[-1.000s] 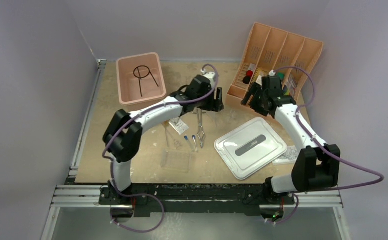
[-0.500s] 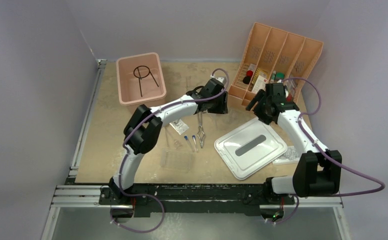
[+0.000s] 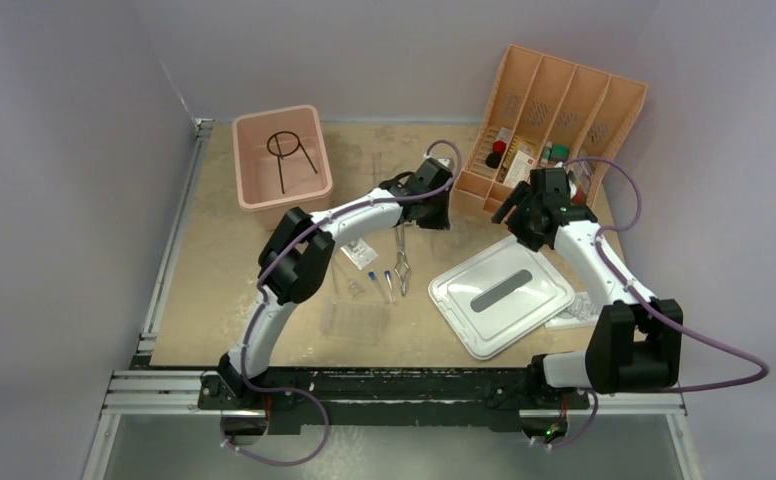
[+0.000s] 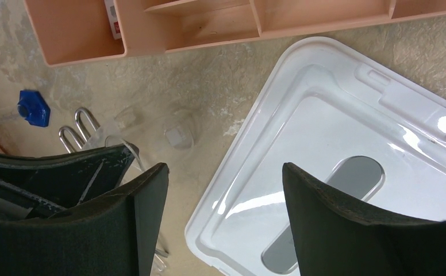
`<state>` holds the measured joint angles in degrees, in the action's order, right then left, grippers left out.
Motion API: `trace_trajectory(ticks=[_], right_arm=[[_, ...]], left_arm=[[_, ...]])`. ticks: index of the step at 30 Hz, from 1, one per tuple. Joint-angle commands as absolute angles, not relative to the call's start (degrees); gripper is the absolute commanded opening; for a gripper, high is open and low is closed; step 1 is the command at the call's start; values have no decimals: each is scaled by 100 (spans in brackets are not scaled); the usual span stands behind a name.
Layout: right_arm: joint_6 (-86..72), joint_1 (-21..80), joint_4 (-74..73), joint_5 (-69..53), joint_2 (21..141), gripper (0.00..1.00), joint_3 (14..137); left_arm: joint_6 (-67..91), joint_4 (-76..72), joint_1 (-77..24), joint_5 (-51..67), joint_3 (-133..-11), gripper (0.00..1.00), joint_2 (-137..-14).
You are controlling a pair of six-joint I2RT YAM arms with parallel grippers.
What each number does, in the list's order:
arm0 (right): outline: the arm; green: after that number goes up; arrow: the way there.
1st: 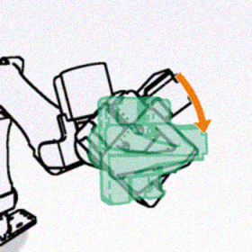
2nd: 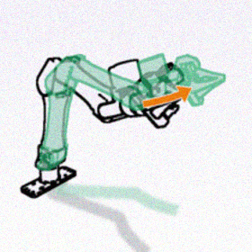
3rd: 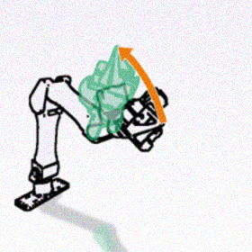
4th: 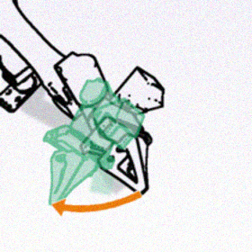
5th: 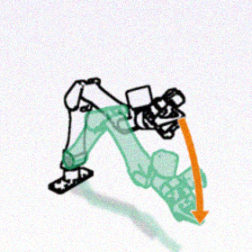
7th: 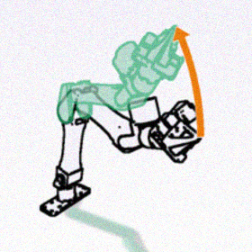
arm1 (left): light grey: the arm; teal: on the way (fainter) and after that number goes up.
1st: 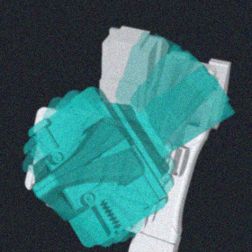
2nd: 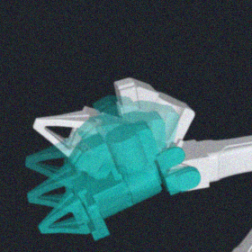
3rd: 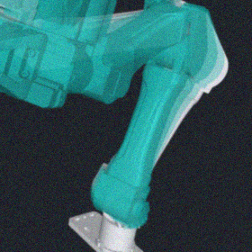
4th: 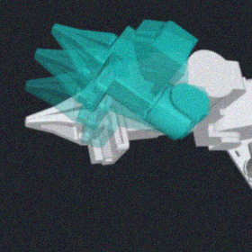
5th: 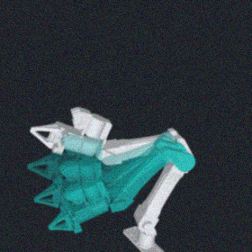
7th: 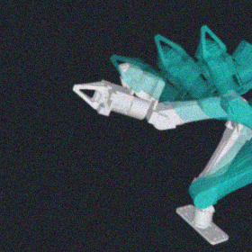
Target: Organize the chemistry lab equipment
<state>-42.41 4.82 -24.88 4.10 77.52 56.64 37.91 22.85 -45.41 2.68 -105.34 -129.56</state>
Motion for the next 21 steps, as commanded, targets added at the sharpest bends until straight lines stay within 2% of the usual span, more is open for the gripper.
trace_trajectory(ticks=[1, 11, 16, 21], right_arm=[[-4203, 484, -2365, 628, 7767, 74, 5784], [-4014, 483, -2281, 647, 7872, 74, 6060], [-3918, 483, -2155, 616, 7985, 74, 6207], [-3867, 483, -2120, 560, 8174, 73, 6422]], left_arm=[[3601, 2573, -4530, 116, -10984, 0, -12780], [3052, 2881, -4308, 810, -10959, 0, -11634], [3253, 2684, -3695, 1041, -10595, 0, -10770], [3190, 2930, -2913, 495, -10531, 0, -10037]])
